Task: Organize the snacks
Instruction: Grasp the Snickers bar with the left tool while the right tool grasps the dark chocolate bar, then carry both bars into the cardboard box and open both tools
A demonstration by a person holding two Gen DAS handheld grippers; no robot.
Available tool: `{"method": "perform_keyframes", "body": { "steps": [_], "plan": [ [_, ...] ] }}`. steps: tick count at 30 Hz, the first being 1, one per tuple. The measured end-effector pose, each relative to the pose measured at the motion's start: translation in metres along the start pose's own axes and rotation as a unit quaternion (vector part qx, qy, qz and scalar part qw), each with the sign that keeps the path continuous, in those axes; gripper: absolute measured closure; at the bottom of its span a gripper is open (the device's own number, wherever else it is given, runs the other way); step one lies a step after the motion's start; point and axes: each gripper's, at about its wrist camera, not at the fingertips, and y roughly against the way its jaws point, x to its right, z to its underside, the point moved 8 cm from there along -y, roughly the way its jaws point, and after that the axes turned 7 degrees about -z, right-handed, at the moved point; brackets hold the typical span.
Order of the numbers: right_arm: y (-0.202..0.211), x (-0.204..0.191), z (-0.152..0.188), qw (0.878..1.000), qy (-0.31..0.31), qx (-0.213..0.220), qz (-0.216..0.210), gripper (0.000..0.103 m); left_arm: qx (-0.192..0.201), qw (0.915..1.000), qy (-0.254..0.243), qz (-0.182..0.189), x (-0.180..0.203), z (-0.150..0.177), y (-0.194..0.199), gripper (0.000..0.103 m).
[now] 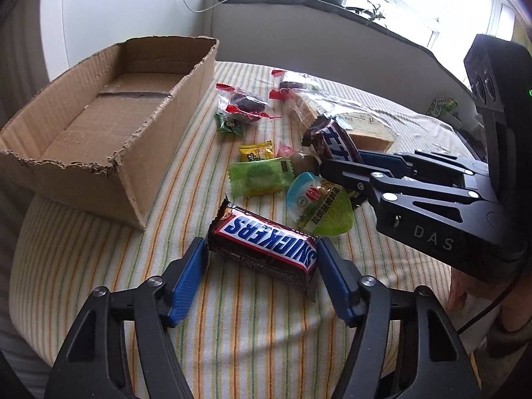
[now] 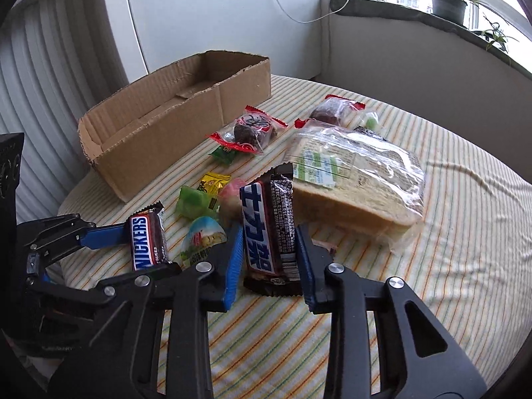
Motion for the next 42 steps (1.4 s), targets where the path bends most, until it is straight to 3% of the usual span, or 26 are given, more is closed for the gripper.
{"method": "perform_keyframes", "body": {
  "steps": [2, 11, 22, 27, 35, 42],
  "plan": [
    [0.011, 0.006, 0.004, 1.0, -0.018, 0.014, 0.005, 0.072, 0.007, 1.0, -0.001, 0.002, -0.003, 0.0, 0.002, 0.051],
    [0.062, 0.031, 0.035, 0.995, -0.08, 0.05, 0.036, 0.072, 0.031, 0.9993, 0.008, 0.021, -0.003, 0.001, 0.011, 0.052],
    [0.089, 0.051, 0.068, 0.986, -0.134, 0.084, 0.062, 0.072, 0.06, 0.9981, -0.003, 0.016, 0.005, 0.001, 0.03, 0.052],
    [0.1, 0.058, 0.057, 0.979, -0.155, 0.114, 0.065, 0.072, 0.081, 0.9965, -0.015, 0.017, 0.014, -0.011, 0.04, 0.052],
    [0.155, 0.05, 0.002, 0.972, -0.128, 0.176, 0.086, 0.072, 0.154, 0.987, -0.034, 0.034, 0.035, -0.062, 0.084, 0.052],
    [0.174, 0.033, -0.025, 0.971, -0.108, 0.189, 0.1, 0.072, 0.191, 0.9799, -0.034, 0.048, 0.036, -0.084, 0.109, 0.052]
  ]
}}
